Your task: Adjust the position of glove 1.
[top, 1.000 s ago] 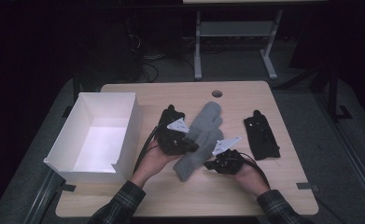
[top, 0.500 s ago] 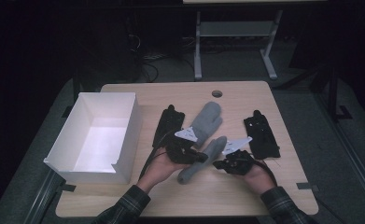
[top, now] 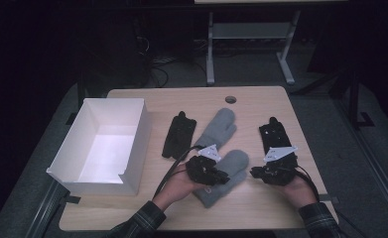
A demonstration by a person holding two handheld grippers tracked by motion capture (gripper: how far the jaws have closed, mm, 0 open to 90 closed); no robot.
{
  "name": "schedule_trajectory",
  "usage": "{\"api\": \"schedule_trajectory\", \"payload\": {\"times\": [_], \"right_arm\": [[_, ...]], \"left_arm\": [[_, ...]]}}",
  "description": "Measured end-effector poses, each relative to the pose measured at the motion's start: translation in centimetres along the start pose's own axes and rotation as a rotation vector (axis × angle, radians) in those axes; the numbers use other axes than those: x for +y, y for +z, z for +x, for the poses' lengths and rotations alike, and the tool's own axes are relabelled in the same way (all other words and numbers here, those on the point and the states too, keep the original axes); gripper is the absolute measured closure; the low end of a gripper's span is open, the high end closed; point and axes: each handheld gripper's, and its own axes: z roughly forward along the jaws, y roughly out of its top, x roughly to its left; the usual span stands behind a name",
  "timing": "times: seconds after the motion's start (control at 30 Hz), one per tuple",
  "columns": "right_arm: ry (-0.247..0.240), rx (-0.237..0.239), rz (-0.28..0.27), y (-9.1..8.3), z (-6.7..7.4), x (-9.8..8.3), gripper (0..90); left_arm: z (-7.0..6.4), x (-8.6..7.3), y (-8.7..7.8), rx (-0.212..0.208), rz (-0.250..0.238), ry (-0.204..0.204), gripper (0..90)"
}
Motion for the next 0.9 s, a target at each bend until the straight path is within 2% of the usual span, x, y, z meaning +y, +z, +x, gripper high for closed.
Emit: {"api": "schedule_trajectory", "payload": {"times": [0.1,0.13,0.2,0.33,0.43,0.5,0.57,0.77,0.8,0.9], "right_arm": [[-0.014,0.004,0.017,0.3,0.1,0.0,80.1],[-0.018,0.007,0.016,0.5,0.2,0.0,77.9],[-0.021,0.005,0.013,0.7,0.2,0.0,68.9],[-0.004,-0.029,-0.007,0.8,0.0,-0.2,53.2],[0.016,-0.045,-0.021,0.7,-0.3,-0.4,48.3],[0.019,-0.051,-0.023,0.7,-0.4,-0.4,47.1],[0.023,-0.053,-0.026,0.8,-0.4,-0.4,45.5],[0.018,-0.044,-0.009,1.4,-0.3,-0.5,39.6],[0.017,-0.042,-0.004,1.6,-0.2,-0.5,37.7],[0.006,-0.047,-0.007,1.8,-0.1,-0.5,35.0]], "left_arm": [[0.1,-0.5,-0.3,0.057,0.015,0.011,83.3],[0.3,-0.7,-0.5,0.076,0.015,0.006,83.3],[0.8,-1.2,-0.8,0.086,0.010,-0.021,83.1],[0.8,-2.0,-0.5,0.081,0.037,-0.030,81.9],[0.6,-2.7,0.0,0.097,0.083,-0.014,82.3],[0.7,-3.0,-0.2,0.090,0.082,-0.026,83.6],[0.8,-3.3,-0.7,0.102,0.096,-0.021,84.7],[0.9,-4.8,-2.6,0.133,0.096,-0.041,84.5],[1.0,-4.8,-2.8,0.135,0.101,-0.033,83.9],[0.9,-4.4,-3.1,0.137,0.070,-0.043,76.7]]}}
